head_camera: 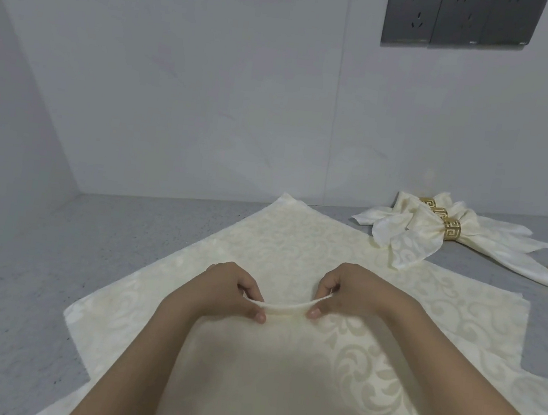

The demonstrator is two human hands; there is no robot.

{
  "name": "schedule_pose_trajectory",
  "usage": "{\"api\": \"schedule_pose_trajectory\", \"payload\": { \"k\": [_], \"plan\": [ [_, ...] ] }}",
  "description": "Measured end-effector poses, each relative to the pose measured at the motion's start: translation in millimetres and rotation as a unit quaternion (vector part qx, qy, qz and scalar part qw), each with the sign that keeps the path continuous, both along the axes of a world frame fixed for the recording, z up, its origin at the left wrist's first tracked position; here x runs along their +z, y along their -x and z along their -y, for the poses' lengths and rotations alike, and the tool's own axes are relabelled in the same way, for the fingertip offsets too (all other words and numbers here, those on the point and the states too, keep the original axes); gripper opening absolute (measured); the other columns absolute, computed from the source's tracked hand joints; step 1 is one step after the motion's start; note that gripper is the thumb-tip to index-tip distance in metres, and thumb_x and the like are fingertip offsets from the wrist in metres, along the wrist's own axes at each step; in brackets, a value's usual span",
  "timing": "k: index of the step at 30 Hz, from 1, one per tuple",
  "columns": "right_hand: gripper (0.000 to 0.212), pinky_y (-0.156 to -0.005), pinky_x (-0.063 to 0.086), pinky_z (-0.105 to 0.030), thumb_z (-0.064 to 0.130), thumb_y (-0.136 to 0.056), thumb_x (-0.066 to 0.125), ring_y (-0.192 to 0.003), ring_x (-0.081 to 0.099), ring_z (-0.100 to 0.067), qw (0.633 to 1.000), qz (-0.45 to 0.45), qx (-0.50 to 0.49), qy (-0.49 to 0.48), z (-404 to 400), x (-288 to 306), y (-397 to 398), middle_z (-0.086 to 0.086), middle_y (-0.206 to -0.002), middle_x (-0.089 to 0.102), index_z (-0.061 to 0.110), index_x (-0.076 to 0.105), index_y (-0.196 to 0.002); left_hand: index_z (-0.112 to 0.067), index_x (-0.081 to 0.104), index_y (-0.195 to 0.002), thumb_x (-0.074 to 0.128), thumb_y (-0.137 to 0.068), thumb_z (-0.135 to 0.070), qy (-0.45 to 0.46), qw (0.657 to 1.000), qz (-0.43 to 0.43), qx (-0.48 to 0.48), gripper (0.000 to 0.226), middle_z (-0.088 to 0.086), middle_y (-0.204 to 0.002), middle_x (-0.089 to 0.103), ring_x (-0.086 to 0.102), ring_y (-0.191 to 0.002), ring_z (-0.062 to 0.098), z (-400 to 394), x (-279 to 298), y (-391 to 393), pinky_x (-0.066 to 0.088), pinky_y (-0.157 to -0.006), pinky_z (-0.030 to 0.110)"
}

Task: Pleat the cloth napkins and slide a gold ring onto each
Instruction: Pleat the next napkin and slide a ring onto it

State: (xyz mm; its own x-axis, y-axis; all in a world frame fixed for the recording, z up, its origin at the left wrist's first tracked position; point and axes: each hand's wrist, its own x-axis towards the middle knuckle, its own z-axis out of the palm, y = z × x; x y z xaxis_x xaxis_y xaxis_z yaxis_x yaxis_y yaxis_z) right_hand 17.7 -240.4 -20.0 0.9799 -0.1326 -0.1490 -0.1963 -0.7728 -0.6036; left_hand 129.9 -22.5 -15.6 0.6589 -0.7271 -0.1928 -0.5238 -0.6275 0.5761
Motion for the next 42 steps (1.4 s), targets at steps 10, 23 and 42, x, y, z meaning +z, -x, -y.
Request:
{"api": "schedule_pose_trajectory", "payload": {
  "k": [10,23,42],
  "plan": [
    [0.033,-0.055,0.035,-0.020,0.040,-0.069,0.080,-0.053,0.046,-0.005,0.999,0.005,-0.010,0.035,-10,-4,-1,0.012,-0.055,0.051,0.024,0.053,-0.057,-0.017,0.061,-0.054,0.084,-0.063,-0.045,0.047,0.997,0.035,0.052,0.038,-0.014,-0.046,0.050,0.043,-0.052,0.002,8,-9,14,0.032,-0.055,0.018],
    [0.013,-0.073,0.033,-0.027,0.034,-0.088,0.060,-0.080,0.044,-0.013,0.962,0.200,-0.074,0.170,-31,-41,32,0.013,-0.076,0.045,0.023,0.057,-0.080,-0.034,0.063,-0.072,0.077,-0.071,-0.044,0.061,0.982,0.137,0.111,0.017,-0.012,-0.098,0.052,0.037,-0.098,0.008,-1,-17,53,0.020,-0.084,0.027],
    [0.021,-0.082,0.033,-0.025,0.039,-0.080,0.071,-0.087,0.044,-0.013,0.957,0.232,-0.085,0.151,-27,-38,39,0.015,-0.091,0.055,0.026,0.058,-0.071,-0.029,0.064,-0.071,0.074,-0.074,-0.044,0.091,0.977,0.162,0.101,0.019,-0.018,-0.099,0.052,0.041,-0.103,0.004,-8,-26,57,0.017,-0.088,0.024]
  ]
}}
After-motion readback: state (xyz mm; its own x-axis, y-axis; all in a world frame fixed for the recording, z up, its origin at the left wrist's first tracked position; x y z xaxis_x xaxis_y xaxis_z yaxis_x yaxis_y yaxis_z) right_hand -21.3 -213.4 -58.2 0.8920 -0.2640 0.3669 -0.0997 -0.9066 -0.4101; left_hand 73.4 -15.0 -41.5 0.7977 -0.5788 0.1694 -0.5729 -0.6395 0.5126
